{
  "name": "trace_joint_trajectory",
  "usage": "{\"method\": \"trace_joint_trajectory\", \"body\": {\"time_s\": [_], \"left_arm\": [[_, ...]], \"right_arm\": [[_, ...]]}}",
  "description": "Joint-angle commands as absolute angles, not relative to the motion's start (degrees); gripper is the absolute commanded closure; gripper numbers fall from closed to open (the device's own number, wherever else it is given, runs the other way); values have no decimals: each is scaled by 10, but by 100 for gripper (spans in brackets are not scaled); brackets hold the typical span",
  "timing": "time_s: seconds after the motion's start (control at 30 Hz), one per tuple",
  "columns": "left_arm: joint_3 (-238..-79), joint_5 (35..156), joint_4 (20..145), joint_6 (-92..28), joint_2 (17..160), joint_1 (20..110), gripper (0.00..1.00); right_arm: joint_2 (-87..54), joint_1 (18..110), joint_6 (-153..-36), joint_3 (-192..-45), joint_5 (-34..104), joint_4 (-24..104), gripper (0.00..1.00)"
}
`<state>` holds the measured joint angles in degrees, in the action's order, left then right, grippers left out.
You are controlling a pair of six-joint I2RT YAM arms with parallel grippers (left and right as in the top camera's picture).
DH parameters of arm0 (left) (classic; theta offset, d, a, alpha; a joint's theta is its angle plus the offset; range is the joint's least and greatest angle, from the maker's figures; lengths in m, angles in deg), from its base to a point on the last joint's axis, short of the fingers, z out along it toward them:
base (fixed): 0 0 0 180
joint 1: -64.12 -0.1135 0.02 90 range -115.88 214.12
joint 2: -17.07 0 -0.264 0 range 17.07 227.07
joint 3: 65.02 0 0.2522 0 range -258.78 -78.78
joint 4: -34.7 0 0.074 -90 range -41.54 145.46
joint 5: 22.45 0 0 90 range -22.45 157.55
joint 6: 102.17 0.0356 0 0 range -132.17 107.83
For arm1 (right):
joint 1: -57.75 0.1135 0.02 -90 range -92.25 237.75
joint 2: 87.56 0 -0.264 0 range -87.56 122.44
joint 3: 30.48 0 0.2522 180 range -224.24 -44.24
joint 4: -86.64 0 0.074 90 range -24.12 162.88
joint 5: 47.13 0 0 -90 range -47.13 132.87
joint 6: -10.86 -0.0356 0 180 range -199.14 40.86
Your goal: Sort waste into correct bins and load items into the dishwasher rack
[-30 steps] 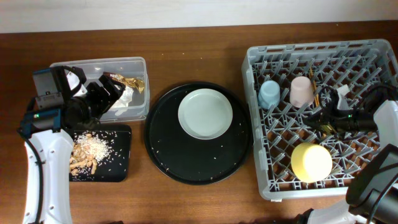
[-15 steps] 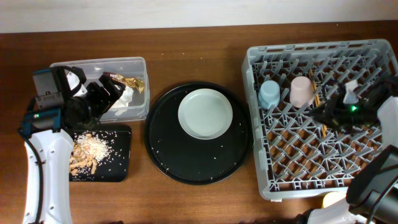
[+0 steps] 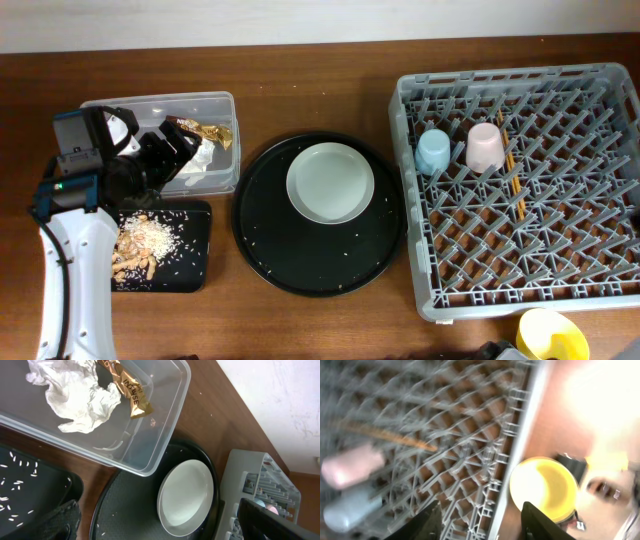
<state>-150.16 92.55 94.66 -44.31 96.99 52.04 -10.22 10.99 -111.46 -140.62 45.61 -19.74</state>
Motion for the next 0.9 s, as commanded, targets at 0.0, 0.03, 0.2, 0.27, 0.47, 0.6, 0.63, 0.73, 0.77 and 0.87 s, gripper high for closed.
{"method": "trace_joint_trajectory", "body": {"time_s": [0.0, 0.03, 0.2, 0.27, 0.47, 0.6, 0.63, 0.73, 0.77, 0.87], "left_arm": [[-1502, 926, 946, -442, 964, 519, 1], [-1502, 926, 946, -442, 964, 519, 1], [-1502, 926, 946, -442, 964, 519, 1], [-1502, 926, 946, -442, 964, 519, 1], [-1502, 926, 946, -442, 964, 519, 1], [-1502, 926, 946, -442, 964, 519, 1], [-1502, 926, 946, -442, 964, 519, 1], [-1502, 926, 946, -442, 964, 519, 1], [-1502, 926, 946, -442, 964, 519, 1], [-1502, 926, 946, -442, 964, 519, 0]], "right_arm": [[-119, 45, -1231, -1381, 515, -236, 45], [-126, 26, -1241, -1352, 515, -243, 44], [-143, -30, -1271, -1189, 515, -223, 46], [-142, -31, -1272, -1117, 517, -181, 46], [-141, -31, -1292, -952, 518, -58, 49], [-141, -31, -1292, -893, 519, 0, 50], [-141, -31, -1292, -893, 519, 2, 50], [-141, -31, -1292, -893, 524, 7, 50], [-141, -31, -1292, -893, 524, 9, 50], [-141, -31, -1292, -897, 508, 19, 54]]}}
